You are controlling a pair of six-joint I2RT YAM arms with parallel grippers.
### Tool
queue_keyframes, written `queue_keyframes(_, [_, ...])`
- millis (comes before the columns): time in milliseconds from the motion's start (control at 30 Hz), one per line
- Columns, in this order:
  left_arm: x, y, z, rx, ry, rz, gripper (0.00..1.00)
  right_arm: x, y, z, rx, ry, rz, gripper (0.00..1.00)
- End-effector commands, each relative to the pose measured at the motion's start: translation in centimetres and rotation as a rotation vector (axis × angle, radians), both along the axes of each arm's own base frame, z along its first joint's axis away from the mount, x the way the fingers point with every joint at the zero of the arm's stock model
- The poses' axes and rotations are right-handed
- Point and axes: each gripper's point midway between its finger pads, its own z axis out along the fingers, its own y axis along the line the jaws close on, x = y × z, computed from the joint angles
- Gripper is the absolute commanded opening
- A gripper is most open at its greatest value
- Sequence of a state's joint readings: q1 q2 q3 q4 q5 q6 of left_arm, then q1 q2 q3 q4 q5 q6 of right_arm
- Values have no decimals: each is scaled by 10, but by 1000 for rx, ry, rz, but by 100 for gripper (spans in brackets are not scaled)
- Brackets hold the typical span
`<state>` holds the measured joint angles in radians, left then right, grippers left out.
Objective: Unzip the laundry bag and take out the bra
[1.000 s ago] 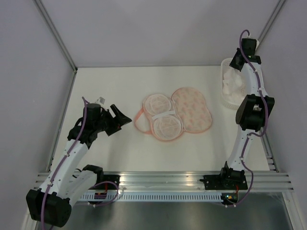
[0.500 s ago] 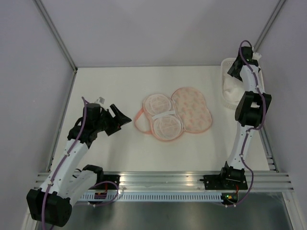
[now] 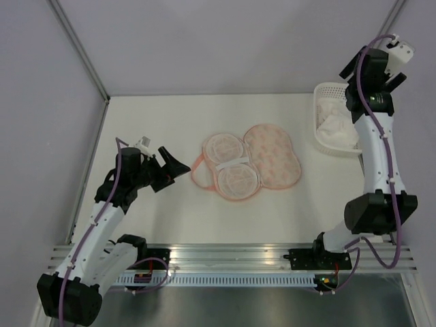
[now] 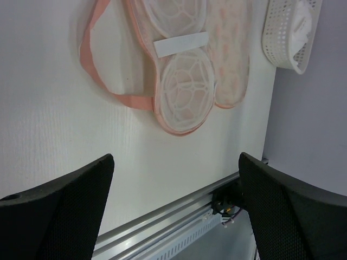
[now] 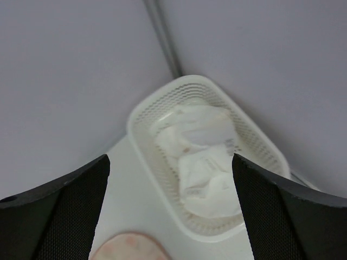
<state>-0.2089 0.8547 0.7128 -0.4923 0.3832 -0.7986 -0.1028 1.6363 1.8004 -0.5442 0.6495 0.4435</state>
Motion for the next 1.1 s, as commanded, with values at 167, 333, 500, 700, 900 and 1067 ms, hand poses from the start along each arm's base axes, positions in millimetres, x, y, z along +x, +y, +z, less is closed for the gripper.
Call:
queue_keyframes(167, [-2, -14, 40, -78, -196, -97, 100, -26, 176, 1, 57, -92, 746, 98])
queue_keyframes(333, [-12, -17, 72, -104, -336, -148, 100, -78, 240, -32, 270, -113, 1012, 98])
queue_keyframes(500, [-27, -19, 101, -119, -452, -189, 100, -128, 277, -68, 280, 39, 1156, 98])
queue_keyframes(700, [-40, -21, 120, -146, -545, -228, 100, -176, 299, -55, 310, 10, 1276, 98])
queue_keyframes(900, [-48, -22, 139, -144, -631, -260, 100, -198, 293, -66, 284, 26, 1296, 98])
queue_keyframes(1067, [-53, -24, 155, -151, -672, -285, 100, -203, 288, -65, 261, 16, 1287, 98])
